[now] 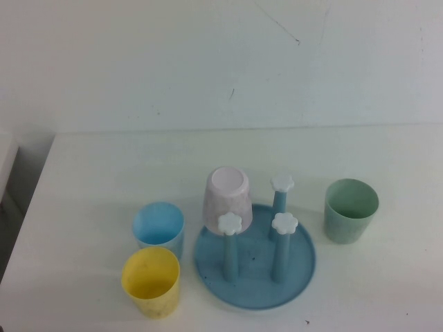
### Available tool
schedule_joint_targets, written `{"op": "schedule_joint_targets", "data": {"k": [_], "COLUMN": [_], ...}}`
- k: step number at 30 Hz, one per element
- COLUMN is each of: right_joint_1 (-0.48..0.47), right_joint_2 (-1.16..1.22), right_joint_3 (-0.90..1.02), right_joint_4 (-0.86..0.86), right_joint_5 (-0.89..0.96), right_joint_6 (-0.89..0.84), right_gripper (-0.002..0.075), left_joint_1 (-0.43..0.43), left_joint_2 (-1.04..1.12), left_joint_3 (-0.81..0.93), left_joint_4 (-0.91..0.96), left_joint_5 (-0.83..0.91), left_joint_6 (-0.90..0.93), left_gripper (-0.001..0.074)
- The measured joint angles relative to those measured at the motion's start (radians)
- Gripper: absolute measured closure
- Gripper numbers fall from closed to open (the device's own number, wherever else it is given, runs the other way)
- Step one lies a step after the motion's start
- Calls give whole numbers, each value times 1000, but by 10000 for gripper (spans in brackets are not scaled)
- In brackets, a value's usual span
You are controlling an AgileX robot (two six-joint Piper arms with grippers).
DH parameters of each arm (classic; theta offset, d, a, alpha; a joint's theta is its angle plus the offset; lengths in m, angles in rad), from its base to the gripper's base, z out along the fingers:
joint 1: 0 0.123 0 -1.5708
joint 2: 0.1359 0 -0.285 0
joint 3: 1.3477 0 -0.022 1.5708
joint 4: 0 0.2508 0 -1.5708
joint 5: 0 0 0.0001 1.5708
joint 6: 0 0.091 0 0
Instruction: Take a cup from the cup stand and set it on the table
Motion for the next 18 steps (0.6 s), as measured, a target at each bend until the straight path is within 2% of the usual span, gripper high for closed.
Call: {"op": "schedule_joint_targets", "data": {"k": [18], "right_joint_1": [24], "right_joint_2": [0], "right_joint_3": [2], "right_joint_4": [0], "right_joint_5": [-8], "right_joint_6": [55], "right_gripper": [728], "left_joint_1": [0], "left_joint_2": [0], "left_joint_3": [0], "left_joint_4": [0], "left_joint_5": [0], "left_joint_6": [-2], "left_gripper": [737]}}
